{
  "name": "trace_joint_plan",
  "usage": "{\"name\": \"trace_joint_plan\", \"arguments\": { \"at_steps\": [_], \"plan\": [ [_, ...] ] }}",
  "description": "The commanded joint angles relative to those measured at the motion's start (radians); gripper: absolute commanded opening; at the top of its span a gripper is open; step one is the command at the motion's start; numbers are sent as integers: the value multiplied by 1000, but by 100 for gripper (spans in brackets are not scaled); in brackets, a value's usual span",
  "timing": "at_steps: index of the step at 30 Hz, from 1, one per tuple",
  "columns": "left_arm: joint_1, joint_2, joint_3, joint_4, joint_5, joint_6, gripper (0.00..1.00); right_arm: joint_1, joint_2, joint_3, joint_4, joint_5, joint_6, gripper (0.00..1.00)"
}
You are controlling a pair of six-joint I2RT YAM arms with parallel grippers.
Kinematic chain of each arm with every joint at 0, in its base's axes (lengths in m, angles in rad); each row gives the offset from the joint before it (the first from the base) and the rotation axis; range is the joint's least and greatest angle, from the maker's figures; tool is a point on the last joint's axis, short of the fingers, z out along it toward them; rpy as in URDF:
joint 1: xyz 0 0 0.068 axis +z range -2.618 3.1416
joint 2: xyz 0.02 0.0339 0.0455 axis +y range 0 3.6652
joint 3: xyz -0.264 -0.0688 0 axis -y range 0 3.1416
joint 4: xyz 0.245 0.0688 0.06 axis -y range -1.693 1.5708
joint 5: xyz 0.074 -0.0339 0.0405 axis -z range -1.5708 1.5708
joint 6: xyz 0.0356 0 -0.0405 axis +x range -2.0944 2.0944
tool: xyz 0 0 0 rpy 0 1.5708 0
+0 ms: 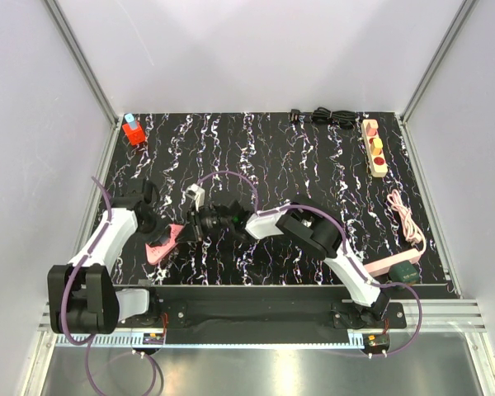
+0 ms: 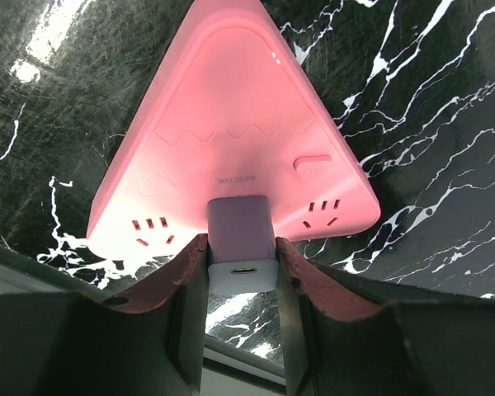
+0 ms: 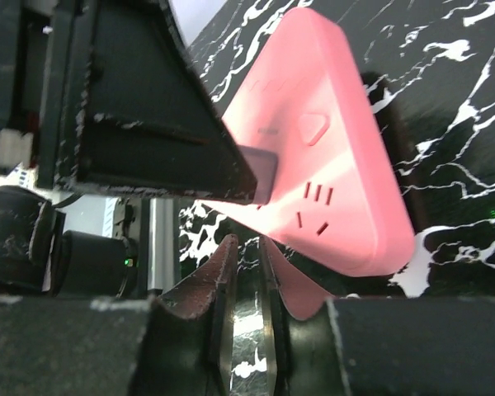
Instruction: Pull the plug off the socket
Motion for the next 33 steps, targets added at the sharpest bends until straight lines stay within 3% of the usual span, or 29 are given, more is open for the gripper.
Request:
{"name": "trace_joint_plan", "arguments": {
  "at_steps": [1,11,20,33],
  "plan": [
    [-5,-3,-56,34,75,-1,0,7,3,51,-26,42,-38,23],
    [-5,-44,-82,34,93,-15,0,8,68,132,-106,85,-43,23],
    [-7,-104,-68,36,80,-26,0,28,128,187,-271,184,-70,14],
    [-7,-84,56,64,81,-29,0,100,153,229,-532,378,-149,10]
  ]
}}
